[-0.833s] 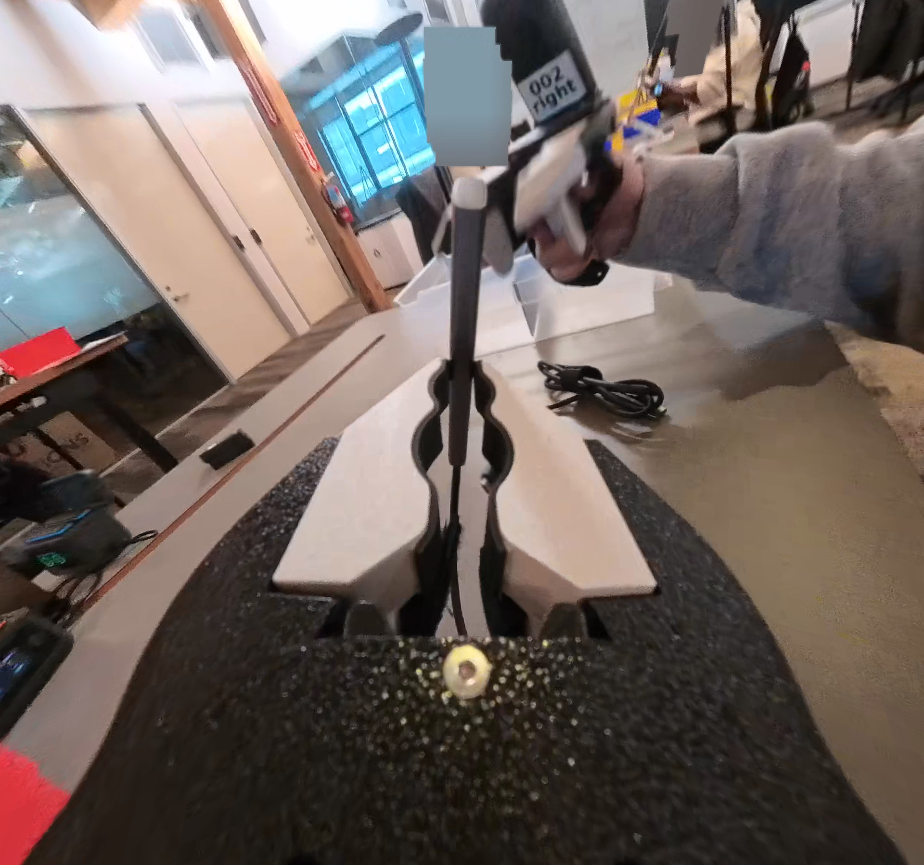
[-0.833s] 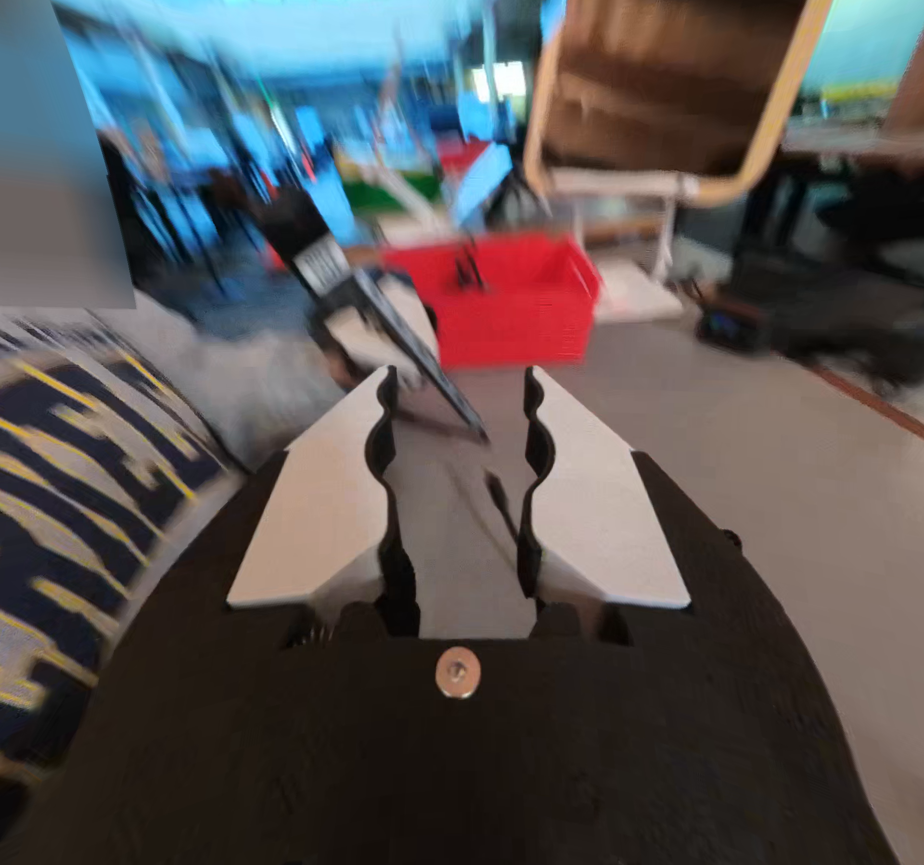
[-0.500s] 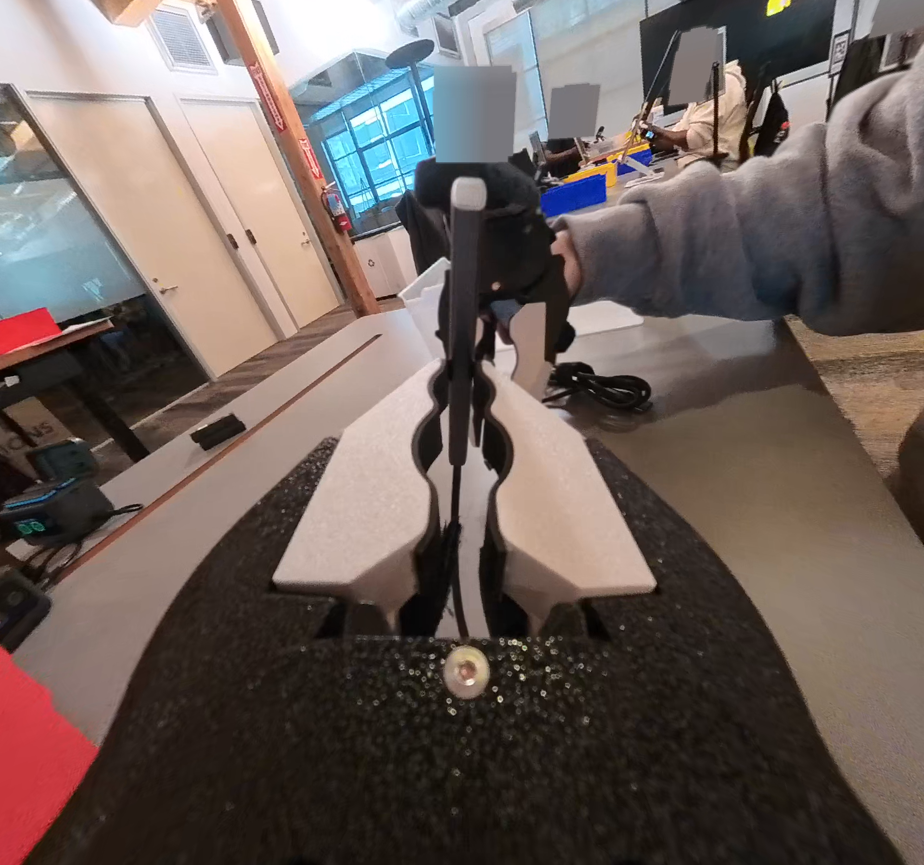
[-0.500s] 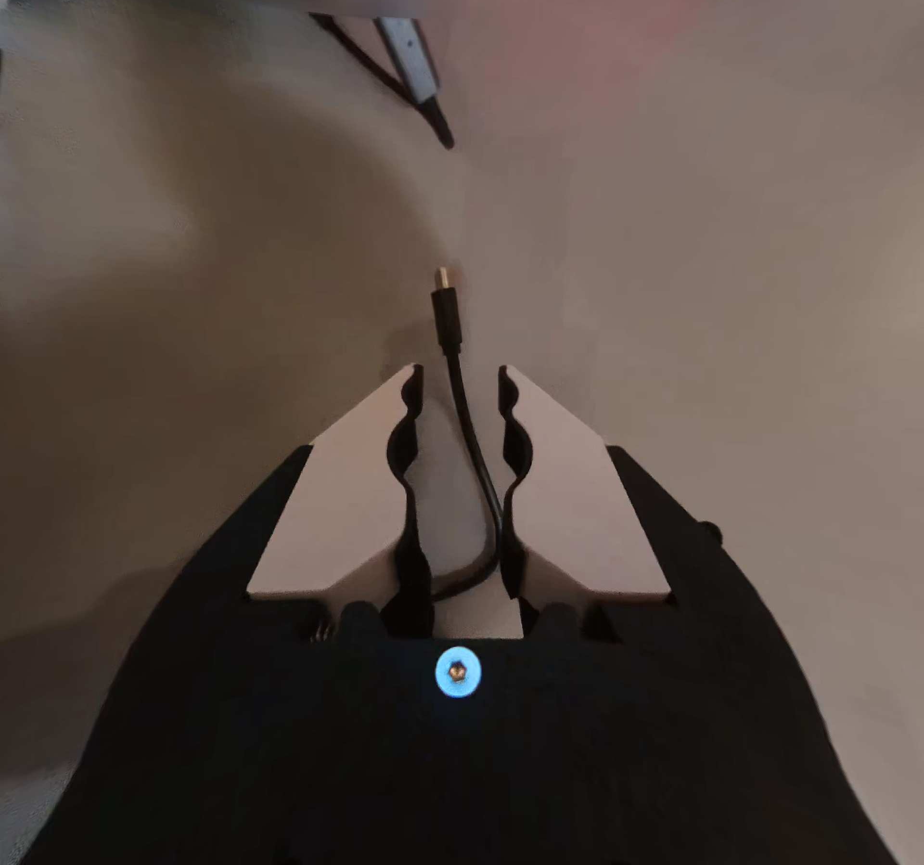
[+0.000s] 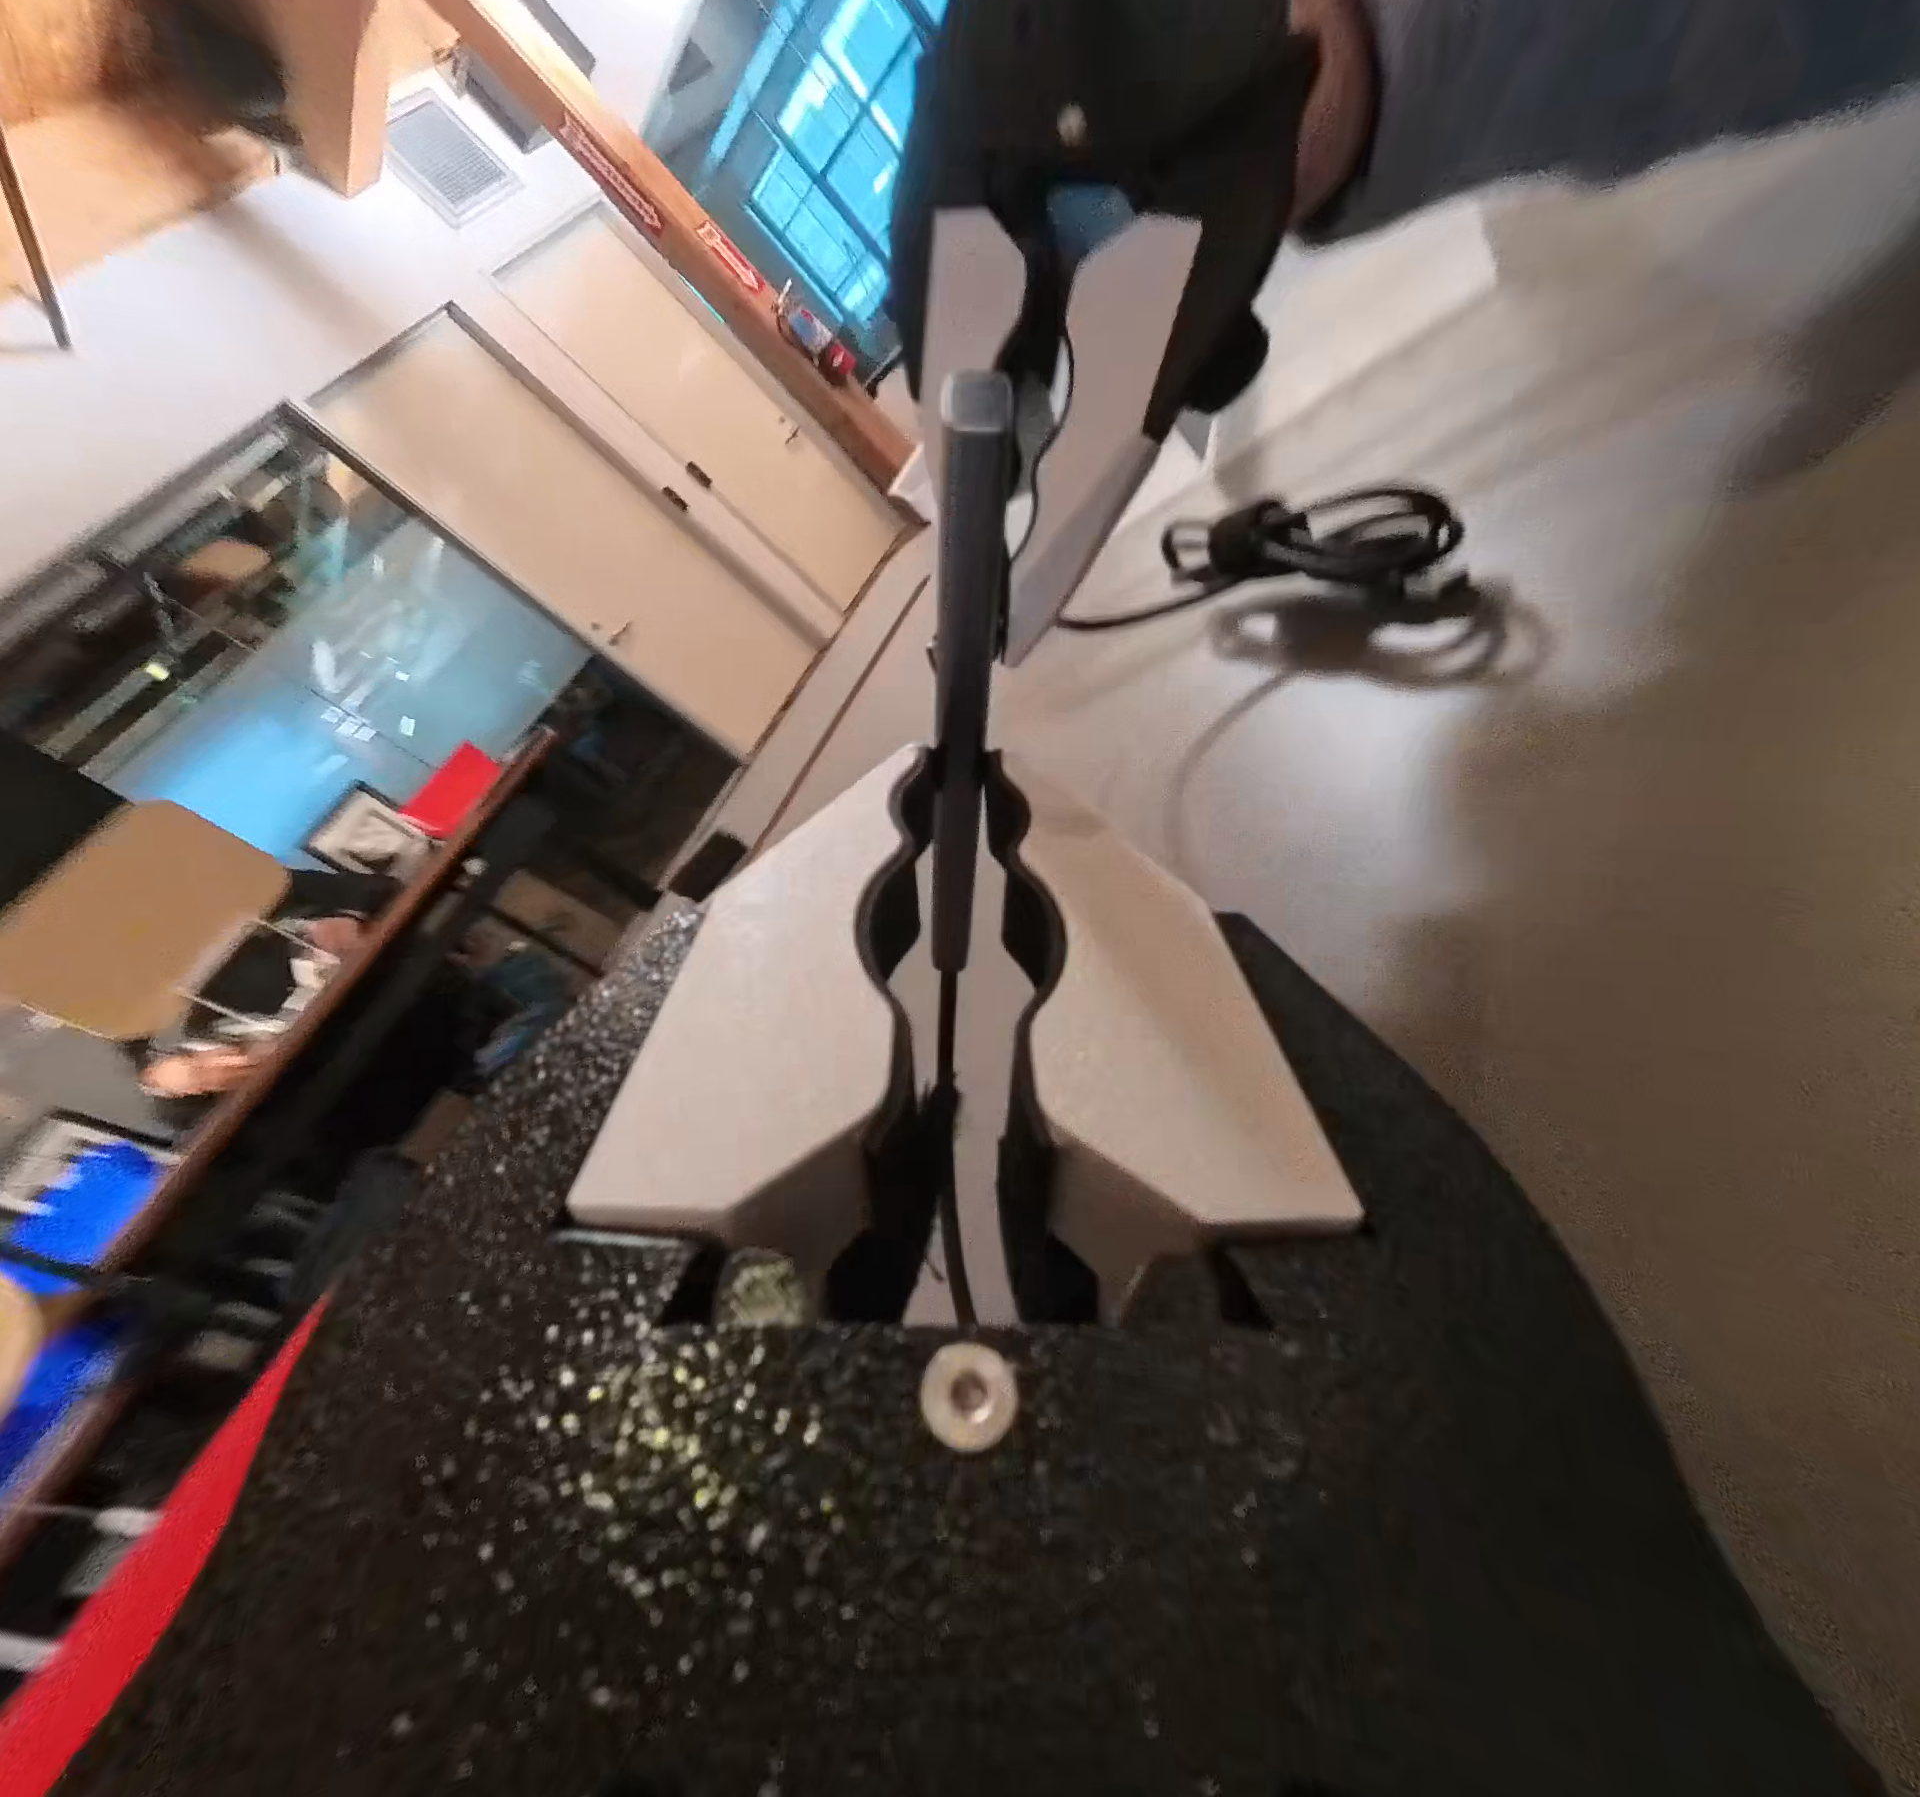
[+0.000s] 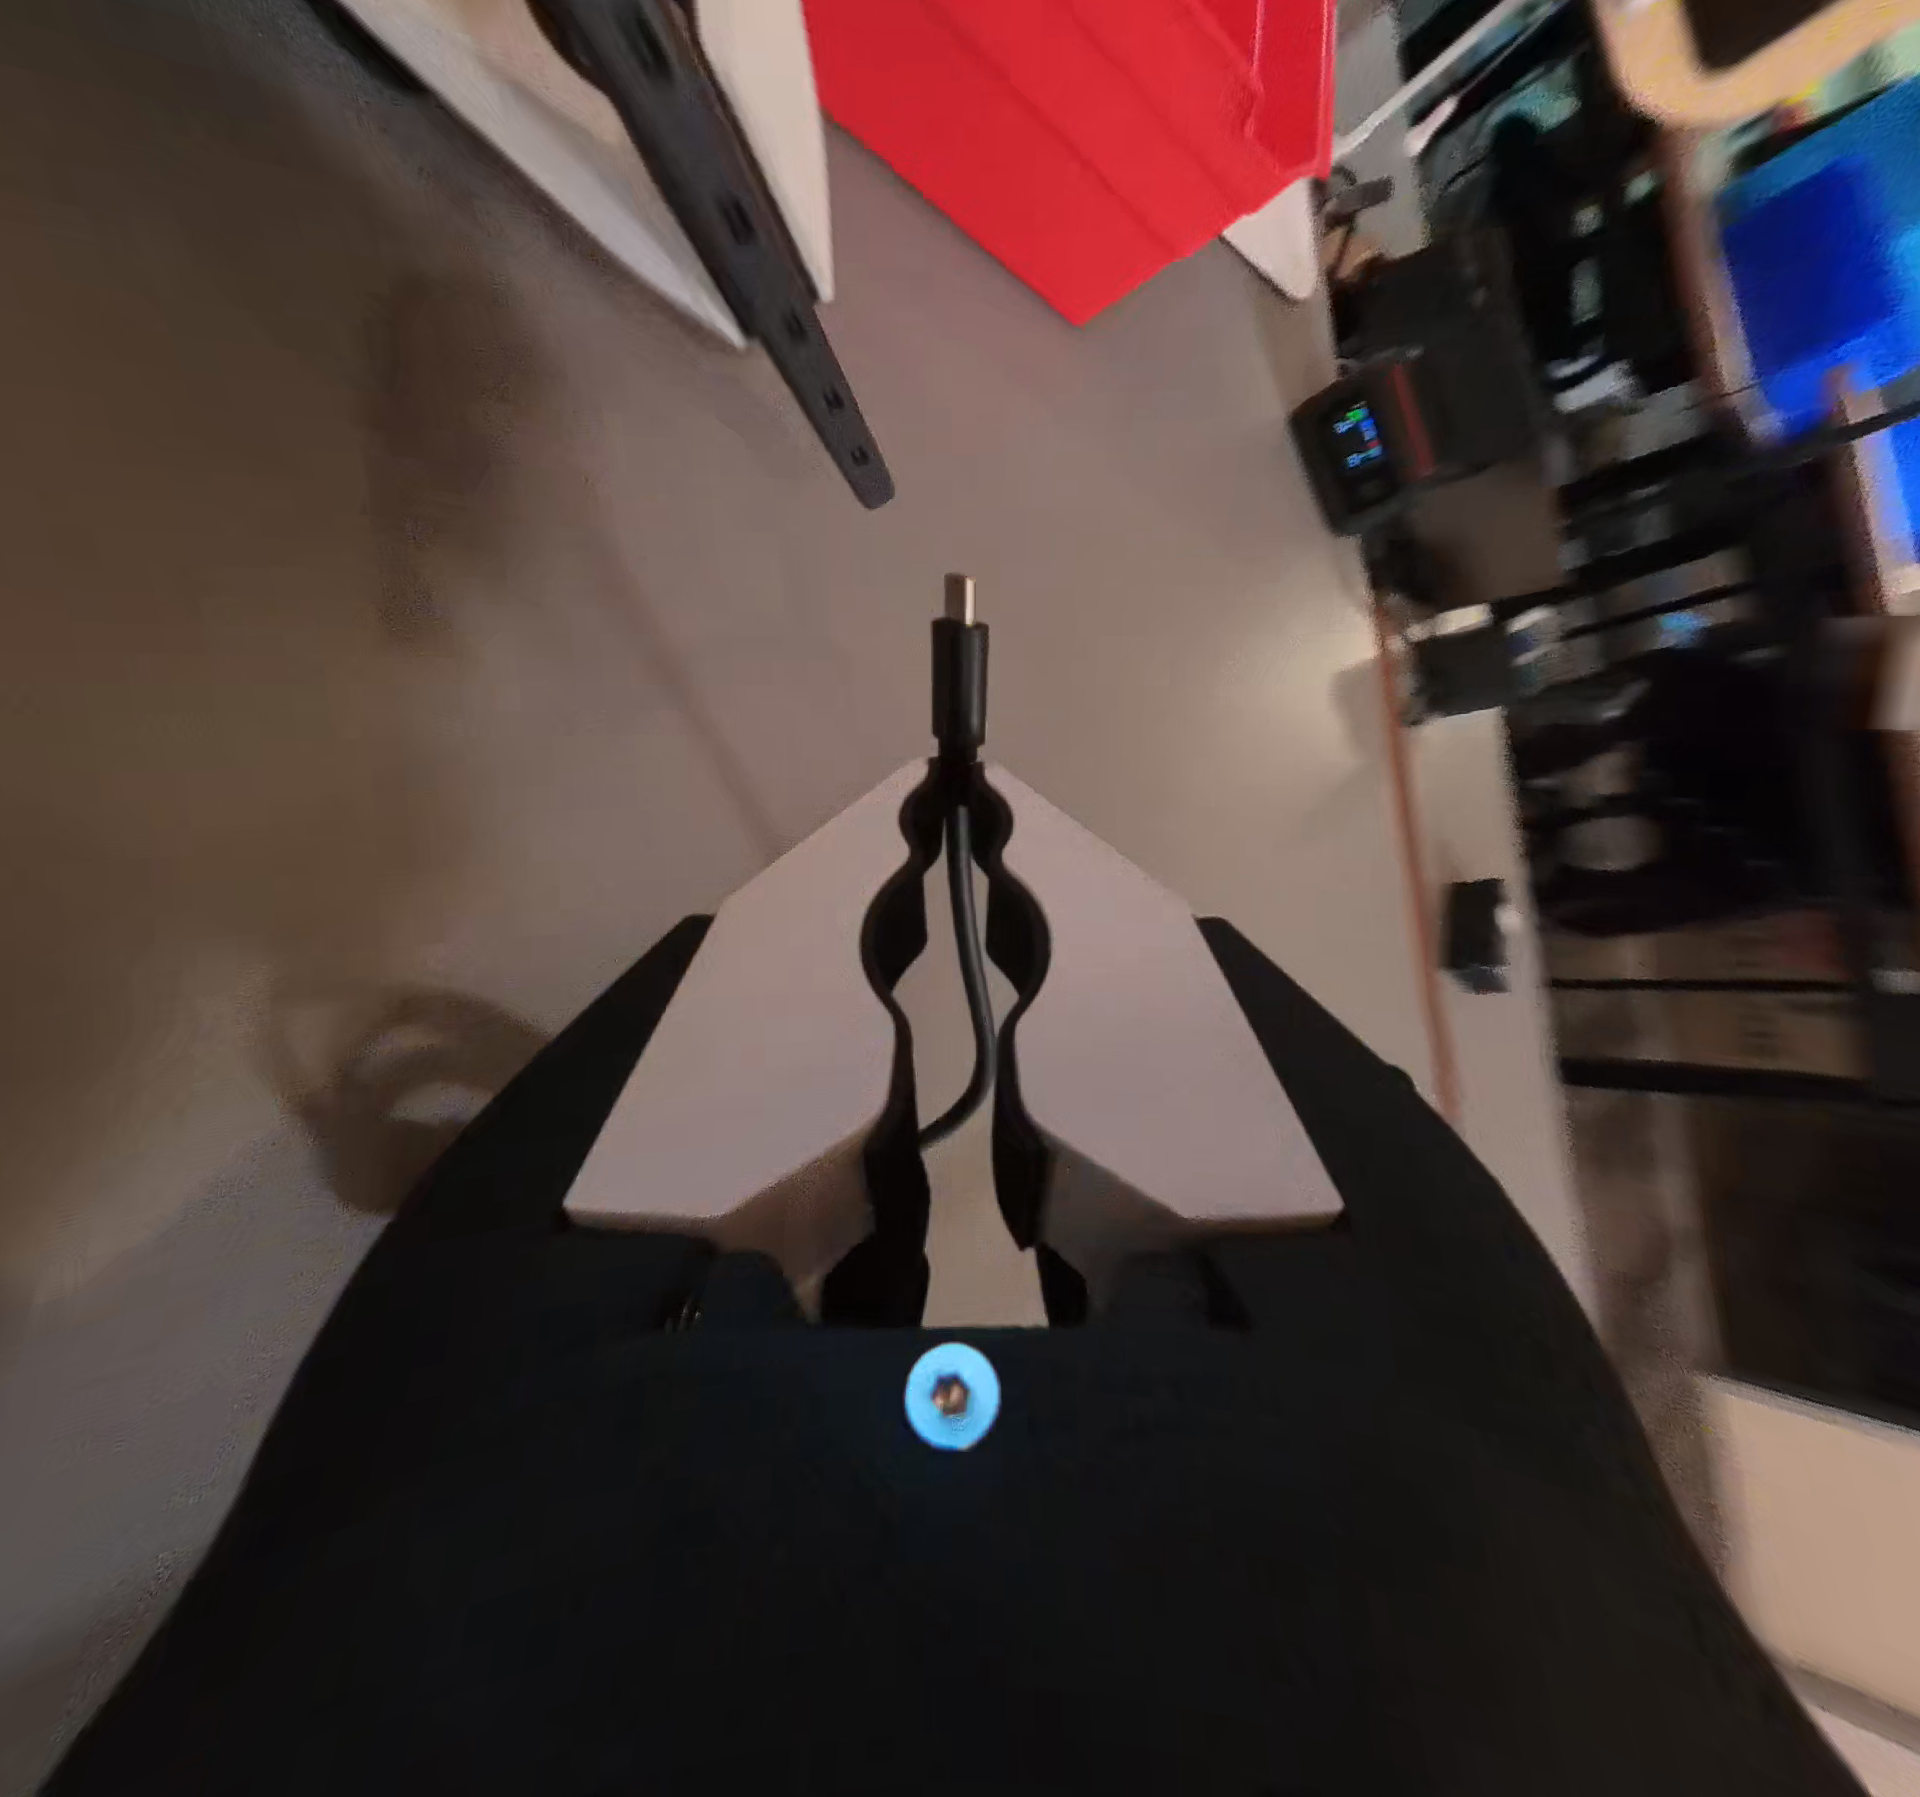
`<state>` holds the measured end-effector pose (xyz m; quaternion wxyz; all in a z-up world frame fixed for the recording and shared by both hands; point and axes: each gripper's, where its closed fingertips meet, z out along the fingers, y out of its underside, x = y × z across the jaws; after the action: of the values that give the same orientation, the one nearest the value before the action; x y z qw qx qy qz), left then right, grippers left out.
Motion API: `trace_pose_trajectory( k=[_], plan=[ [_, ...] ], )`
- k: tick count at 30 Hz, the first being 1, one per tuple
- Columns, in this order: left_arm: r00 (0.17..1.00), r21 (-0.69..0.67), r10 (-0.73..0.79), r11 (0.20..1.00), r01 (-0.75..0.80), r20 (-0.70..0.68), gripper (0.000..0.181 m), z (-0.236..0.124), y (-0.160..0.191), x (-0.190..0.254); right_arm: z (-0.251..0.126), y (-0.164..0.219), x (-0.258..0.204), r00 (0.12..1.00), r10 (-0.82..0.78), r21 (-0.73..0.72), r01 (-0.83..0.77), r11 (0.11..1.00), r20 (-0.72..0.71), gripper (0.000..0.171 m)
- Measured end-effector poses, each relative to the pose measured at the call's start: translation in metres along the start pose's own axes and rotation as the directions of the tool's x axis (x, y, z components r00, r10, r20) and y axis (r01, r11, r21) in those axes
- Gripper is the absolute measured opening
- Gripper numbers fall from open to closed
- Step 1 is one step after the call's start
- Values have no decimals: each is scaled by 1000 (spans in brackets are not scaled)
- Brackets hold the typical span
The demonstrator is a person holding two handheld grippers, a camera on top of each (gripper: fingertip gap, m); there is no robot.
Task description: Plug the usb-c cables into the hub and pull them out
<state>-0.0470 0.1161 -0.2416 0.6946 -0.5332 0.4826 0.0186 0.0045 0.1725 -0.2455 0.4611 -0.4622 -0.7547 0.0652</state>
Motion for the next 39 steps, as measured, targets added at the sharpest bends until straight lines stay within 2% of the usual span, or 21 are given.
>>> trace_pose_trajectory(
  k=[1,3,5,8,13,22,28,39],
  plan=[
    [998,-18,65,998,-65,1,7,1,1,5,0,-2,-4,997,-65,-18,64,998,-37,2],
    [992,-27,122,992,-122,-5,7,1,1,11,1,-5,-9,978,-177,-50,172,984,-108,2],
    [993,-15,114,993,-115,-36,7,2,1,18,1,-8,-6,943,-269,-79,258,963,-195,2],
    [993,-3,103,995,-103,-52,7,3,1,21,1,-13,1,848,-417,-148,389,909,-327,2],
    [998,-6,35,999,-35,-44,7,5,4,16,12,-14,-6,773,-542,-243,485,840,-331,2],
    [993,53,-105,993,107,-45,7,3,0,5,27,-18,-17,772,-556,-270,490,829,-308,2],
    [996,31,-79,996,80,-46,7,4,3,7,32,-16,-15,791,-534,-289,458,841,-299,2],
    [997,-2,-60,998,60,-52,7,7,7,10,35,-23,-8,758,-581,-332,489,807,-296,2]
  ],
)
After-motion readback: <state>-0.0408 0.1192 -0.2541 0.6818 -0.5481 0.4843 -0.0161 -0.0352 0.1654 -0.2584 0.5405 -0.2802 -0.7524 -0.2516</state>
